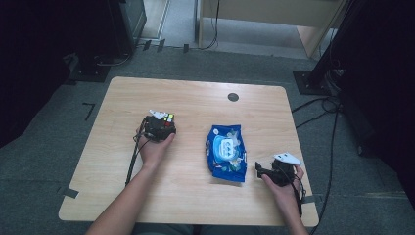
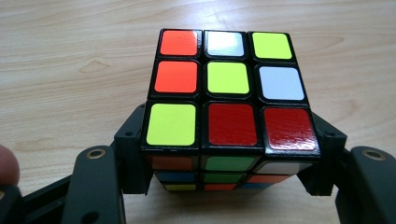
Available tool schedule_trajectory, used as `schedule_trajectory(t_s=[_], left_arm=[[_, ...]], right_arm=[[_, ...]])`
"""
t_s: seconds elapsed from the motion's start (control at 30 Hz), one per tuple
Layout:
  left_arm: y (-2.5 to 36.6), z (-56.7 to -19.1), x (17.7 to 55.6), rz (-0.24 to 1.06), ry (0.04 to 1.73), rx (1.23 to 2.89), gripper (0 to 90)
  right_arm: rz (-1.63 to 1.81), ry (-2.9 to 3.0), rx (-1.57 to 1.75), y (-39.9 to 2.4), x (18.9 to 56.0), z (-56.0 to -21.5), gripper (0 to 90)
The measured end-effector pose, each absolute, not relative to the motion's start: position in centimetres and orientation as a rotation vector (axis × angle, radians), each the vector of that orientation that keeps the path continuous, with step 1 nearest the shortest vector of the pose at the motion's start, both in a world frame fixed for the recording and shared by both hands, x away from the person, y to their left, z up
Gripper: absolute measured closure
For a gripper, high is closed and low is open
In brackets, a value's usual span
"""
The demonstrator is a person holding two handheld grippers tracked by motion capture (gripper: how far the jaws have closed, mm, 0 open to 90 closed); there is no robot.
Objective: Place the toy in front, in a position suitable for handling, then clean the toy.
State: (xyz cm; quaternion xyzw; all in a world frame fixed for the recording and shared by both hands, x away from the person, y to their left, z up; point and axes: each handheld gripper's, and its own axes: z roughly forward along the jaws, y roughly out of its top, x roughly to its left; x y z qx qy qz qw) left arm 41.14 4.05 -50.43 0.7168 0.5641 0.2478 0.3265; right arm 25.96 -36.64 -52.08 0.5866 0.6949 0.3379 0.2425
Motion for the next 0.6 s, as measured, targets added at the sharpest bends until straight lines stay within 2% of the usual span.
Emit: schedule_trajectory(t_s=[0.3,0.47,0.6], left_arm=[[3.8,-48.0,37.6,0.612,1.326,1.909,34.1],[4.0,-47.1,34.4,0.551,1.233,1.951,34.1],[4.0,-46.9,32.2,0.517,1.177,1.959,34.1]], right_arm=[[0.93,1.897,1.596,-36.7,25.9,-51.9,16.1],[0.984,1.888,1.575,-36.7,25.8,-51.0,24.8],[1.006,1.892,1.553,-36.1,25.8,-50.3,27.9]])
